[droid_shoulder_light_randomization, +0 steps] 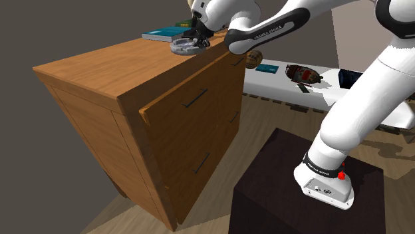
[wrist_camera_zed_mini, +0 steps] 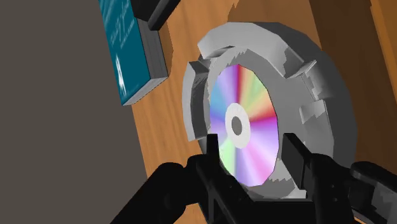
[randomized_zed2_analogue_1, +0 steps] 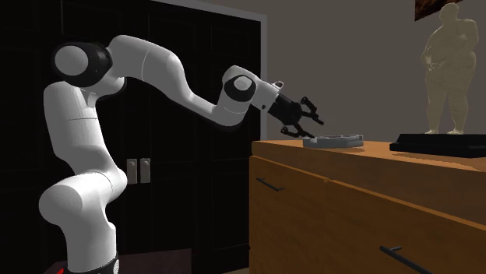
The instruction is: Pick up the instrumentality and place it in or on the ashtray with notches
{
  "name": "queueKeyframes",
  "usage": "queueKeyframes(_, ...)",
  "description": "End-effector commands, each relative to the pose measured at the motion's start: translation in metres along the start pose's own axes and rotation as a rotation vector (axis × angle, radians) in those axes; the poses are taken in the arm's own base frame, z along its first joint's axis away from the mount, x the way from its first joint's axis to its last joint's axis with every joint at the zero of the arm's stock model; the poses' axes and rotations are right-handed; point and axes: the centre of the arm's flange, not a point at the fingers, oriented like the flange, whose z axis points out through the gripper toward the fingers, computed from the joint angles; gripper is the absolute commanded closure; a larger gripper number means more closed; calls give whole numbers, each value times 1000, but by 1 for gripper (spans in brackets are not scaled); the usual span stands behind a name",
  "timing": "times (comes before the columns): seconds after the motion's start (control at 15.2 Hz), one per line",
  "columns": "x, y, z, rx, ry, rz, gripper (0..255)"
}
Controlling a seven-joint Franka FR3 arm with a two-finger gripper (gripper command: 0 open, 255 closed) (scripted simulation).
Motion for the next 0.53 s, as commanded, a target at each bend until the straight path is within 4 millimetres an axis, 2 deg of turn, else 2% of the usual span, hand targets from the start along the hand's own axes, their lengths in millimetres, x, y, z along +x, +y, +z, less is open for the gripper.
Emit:
queueKeyframes(0.0, 2, -11, 9, 38, -16, -9, 0)
queueKeyframes(0.07, 3, -11, 7, 38, -15, -9, 0)
queueKeyframes(0.33, 4, -9, -43, 38, -15, -9, 0)
queueKeyframes(0.46, 4, -9, -43, 38, -15, -9, 0)
